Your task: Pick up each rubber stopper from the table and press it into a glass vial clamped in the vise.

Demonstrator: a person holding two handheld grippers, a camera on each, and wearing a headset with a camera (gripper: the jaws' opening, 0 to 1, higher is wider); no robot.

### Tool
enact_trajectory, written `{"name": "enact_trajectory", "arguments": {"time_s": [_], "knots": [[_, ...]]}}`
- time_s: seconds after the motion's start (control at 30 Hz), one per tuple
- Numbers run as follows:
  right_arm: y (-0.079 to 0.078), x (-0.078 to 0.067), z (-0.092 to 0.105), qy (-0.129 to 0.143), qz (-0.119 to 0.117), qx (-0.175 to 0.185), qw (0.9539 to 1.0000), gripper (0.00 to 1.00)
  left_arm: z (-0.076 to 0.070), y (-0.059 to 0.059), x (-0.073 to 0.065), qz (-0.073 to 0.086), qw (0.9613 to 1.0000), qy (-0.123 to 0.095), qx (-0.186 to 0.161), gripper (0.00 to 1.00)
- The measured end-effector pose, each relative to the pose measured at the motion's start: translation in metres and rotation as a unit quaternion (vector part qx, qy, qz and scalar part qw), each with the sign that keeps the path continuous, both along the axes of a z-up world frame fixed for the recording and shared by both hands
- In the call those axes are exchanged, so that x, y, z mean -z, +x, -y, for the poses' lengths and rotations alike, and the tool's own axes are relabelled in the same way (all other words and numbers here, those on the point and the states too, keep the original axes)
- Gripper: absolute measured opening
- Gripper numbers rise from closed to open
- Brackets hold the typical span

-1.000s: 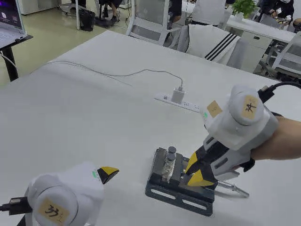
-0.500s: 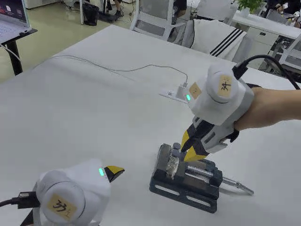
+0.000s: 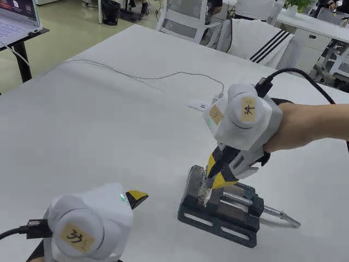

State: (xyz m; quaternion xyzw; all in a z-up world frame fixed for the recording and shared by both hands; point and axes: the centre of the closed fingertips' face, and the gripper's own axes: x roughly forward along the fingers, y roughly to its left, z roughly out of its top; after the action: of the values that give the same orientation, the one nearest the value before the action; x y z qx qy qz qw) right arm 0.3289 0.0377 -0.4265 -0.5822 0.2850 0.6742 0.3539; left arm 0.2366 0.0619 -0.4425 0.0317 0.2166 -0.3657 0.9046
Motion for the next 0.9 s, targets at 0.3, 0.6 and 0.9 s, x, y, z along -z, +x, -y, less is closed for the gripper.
{"name": "enact_trajectory", "arguments": {"time_s": [0.3, 0.6, 0.9], "knots": [[-0.0009, 0.0012, 0.0007, -0.007, 0.002, 0.007, 0.9999, 0.05, 0.0013, -0.0032, 0.0034, -0.003, 1.0, -0.006, -0.003, 0.99], [0.0018, 0.0021, -0.0011, -0.007, 0.006, 0.017, 0.9998, 0.05, 0.0021, -0.0033, 0.0042, -0.004, 1.0, -0.008, -0.003, 0.99], [0.0019, 0.0021, -0.0012, -0.015, 0.008, 0.021, 0.9996, 0.05, 0.0017, -0.0034, 0.0051, -0.005, 0.9999, -0.013, -0.004, 0.99]]}}
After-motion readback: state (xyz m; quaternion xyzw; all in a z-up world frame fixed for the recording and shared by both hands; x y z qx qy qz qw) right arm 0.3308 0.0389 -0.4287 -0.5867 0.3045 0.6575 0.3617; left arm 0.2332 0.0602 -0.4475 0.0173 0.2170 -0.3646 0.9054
